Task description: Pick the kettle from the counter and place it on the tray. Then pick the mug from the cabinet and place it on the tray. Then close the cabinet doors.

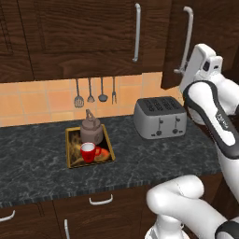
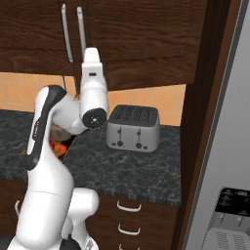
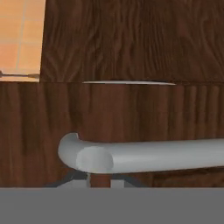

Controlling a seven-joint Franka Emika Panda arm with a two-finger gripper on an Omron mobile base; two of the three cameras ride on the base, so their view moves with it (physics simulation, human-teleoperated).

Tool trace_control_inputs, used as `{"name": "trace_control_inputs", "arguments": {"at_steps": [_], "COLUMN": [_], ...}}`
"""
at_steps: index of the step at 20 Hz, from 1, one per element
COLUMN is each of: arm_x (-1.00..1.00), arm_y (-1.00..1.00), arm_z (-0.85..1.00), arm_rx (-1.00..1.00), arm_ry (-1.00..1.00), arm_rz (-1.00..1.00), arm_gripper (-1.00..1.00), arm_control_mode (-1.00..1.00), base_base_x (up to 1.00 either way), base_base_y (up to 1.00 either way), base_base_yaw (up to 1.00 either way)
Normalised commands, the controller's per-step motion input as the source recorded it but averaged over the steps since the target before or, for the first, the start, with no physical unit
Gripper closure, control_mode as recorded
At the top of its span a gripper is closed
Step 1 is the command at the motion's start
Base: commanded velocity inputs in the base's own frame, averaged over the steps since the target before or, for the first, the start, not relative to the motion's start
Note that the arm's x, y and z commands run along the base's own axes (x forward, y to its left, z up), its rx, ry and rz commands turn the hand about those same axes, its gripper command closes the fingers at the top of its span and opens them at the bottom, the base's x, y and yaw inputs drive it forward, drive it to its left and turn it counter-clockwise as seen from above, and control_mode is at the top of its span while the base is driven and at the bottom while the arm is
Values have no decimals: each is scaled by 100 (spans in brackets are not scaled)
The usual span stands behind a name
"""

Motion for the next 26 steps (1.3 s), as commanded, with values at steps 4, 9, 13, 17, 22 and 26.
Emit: {"name": "trace_control_inputs", "arguments": {"at_steps": [4, 9, 13, 17, 22, 26], "arm_x": [93, 86, 74, 57, 34, 22], "arm_y": [1, 1, 0, 0, 0, 0], "arm_z": [7, 0, 0, 0, 6, 32], "arm_rx": [0, 0, 0, 0, 0, 0], "arm_ry": [0, 0, 4, 4, 10, 23], "arm_rz": [0, 0, 0, -1, -4, -7], "arm_gripper": [100, 100, 100, 100, 100, 100], "arm_control_mode": [-100, -100, -100, -100, -100, -100], "base_base_x": [0, 0, 0, 0, 0, 0], "base_base_y": [0, 0, 0, 0, 0, 0], "base_base_yaw": [0, 0, 0, 0, 0, 0]}}
